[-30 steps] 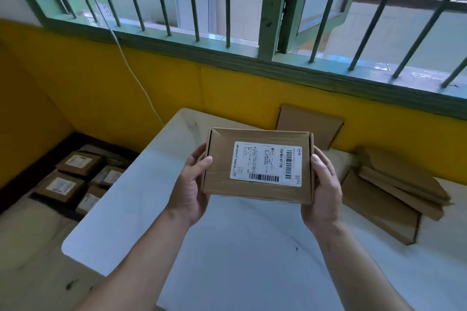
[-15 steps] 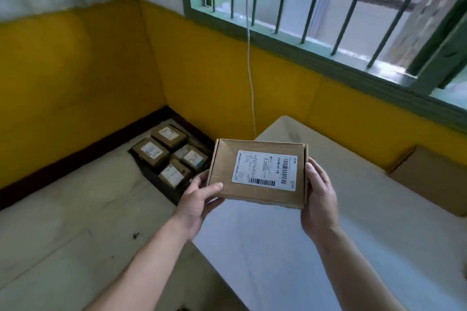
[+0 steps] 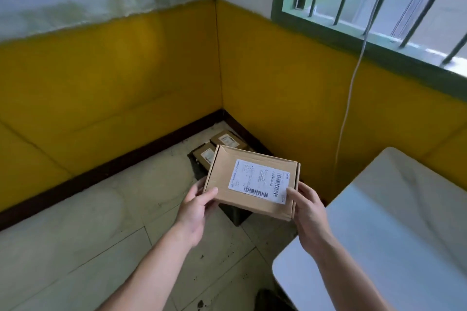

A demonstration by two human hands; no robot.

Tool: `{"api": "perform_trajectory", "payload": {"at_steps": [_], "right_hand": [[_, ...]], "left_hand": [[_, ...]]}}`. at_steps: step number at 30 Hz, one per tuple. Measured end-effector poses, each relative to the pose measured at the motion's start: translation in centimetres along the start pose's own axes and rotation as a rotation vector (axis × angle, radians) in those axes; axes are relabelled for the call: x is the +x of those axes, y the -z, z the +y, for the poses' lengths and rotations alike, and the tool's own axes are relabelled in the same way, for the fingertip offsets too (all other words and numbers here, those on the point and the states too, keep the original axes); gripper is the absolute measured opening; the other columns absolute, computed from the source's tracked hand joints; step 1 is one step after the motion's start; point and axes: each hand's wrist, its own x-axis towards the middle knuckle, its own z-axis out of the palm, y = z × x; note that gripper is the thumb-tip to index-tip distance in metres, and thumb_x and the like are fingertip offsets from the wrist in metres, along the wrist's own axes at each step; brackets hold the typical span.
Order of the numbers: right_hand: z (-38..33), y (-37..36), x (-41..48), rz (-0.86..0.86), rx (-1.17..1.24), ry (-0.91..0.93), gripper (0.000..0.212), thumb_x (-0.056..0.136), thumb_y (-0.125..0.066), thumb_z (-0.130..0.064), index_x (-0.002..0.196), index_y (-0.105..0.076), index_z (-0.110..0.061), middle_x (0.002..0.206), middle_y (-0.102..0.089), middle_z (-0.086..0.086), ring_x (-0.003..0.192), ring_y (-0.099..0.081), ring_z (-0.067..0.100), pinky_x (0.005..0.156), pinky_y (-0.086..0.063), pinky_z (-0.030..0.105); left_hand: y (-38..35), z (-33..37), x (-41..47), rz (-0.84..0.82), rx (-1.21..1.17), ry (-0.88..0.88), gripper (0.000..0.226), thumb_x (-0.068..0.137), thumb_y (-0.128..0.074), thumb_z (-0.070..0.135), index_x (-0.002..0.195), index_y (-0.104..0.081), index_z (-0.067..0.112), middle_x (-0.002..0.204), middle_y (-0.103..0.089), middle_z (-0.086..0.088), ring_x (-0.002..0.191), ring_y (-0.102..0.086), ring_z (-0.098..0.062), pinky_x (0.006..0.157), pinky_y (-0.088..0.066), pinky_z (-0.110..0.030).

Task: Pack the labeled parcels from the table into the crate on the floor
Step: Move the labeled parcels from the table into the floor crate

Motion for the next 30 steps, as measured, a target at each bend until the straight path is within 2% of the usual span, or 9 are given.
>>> {"api": "perform_trajectory", "payload": {"at_steps": [7,10,13,16,21,23,26,28,30], "right_hand": [[2.0,-3.8,9.4,0.04,-0.059,-0.065,0.036,0.089,-0.068,-0.026,0.123,-0.056,-0.023,0.116,-0.069,0.001,0.107,-0.066,0.02,0.094,-0.053,0.048],[3.0,-5.2,14.5,0.07,-0.032,-0.102,0.034,0.089,-0.068,-0.024,0.121,-0.057,-0.025,0.108,-0.071,-0.001,0.098,-0.068,0.015,0.077,-0.057,0.034],[3.9,-7.0,19.3,0.118,0.004,-0.174,0.035,0.09,-0.067,-0.023,0.122,-0.054,-0.027,0.105,-0.071,-0.003,0.087,-0.067,0.006,0.058,-0.046,0.016],[4.5,-8.6,23.4,0.166,0.035,-0.254,0.041,0.089,-0.069,-0.02,0.126,-0.052,-0.025,0.112,-0.071,0.004,0.094,-0.069,0.015,0.066,-0.05,0.022],[6.0,-11.3,29.1,0.208,0.016,-0.323,0.038,0.09,-0.068,-0.02,0.124,-0.052,-0.027,0.119,-0.068,0.002,0.103,-0.066,0.018,0.086,-0.054,0.035],[6.8,-12.5,31.1,0.225,0.012,-0.343,0.04,0.09,-0.068,-0.02,0.127,-0.054,-0.027,0.117,-0.069,-0.001,0.102,-0.065,0.014,0.077,-0.052,0.027],[8.7,-14.5,33.7,0.28,0.021,-0.38,0.039,0.089,-0.068,-0.019,0.124,-0.057,-0.032,0.108,-0.071,-0.008,0.096,-0.067,0.01,0.07,-0.05,0.023],[10.0,-16.2,35.4,0.327,0.001,-0.395,0.03,0.09,-0.066,-0.018,0.112,-0.06,-0.037,0.099,-0.072,-0.015,0.086,-0.068,0.002,0.064,-0.048,0.021],[11.6,-18.2,37.3,0.368,-0.011,-0.41,0.027,0.091,-0.064,-0.018,0.107,-0.061,-0.039,0.1,-0.072,-0.013,0.086,-0.067,0.001,0.064,-0.048,0.019]], "left_hand": [[0.3,1.3,10.4,0.031,0.06,0.063,0.033,0.092,-0.059,0.001,0.118,-0.061,0.021,0.116,-0.071,-0.007,0.099,-0.067,-0.017,0.08,-0.051,-0.025],[0.2,1.6,16.1,0.069,0.142,0.105,0.032,0.092,-0.06,0.001,0.118,-0.059,0.019,0.112,-0.072,-0.007,0.101,-0.069,-0.021,0.078,-0.052,-0.026],[-0.2,1.9,22.0,0.107,0.275,0.157,0.043,0.092,-0.06,-0.001,0.131,-0.052,0.016,0.117,-0.069,-0.009,0.104,-0.067,-0.024,0.083,-0.052,-0.029],[-0.7,2.4,27.6,0.131,0.457,0.178,0.051,0.092,-0.061,0.002,0.14,-0.048,0.013,0.128,-0.064,-0.009,0.104,-0.065,-0.023,0.08,-0.051,-0.028],[-0.4,3.1,34.5,0.139,0.707,0.198,0.047,0.092,-0.064,0.008,0.136,-0.052,0.018,0.12,-0.065,-0.001,0.092,-0.063,-0.007,0.067,-0.043,-0.018],[0.1,2.8,36.7,0.135,0.781,0.216,0.048,0.093,-0.064,0.01,0.138,-0.051,0.019,0.123,-0.063,0.001,0.09,-0.06,-0.003,0.069,-0.041,-0.015],[1.4,2.4,40.0,0.108,0.837,0.254,0.049,0.093,-0.064,0.012,0.139,-0.051,0.019,0.127,-0.06,0.002,0.101,-0.058,-0.012,0.084,-0.04,-0.023],[2.5,2.0,42.3,0.09,0.856,0.276,0.044,0.094,-0.062,0.011,0.134,-0.052,0.023,0.115,-0.06,0.009,0.094,-0.057,-0.008,0.081,-0.04,-0.021],[4.1,1.7,45.3,0.083,0.887,0.298,0.04,0.094,-0.062,0.011,0.129,-0.052,0.029,0.111,-0.059,0.01,0.093,-0.057,-0.006,0.079,-0.042,-0.021]]}}
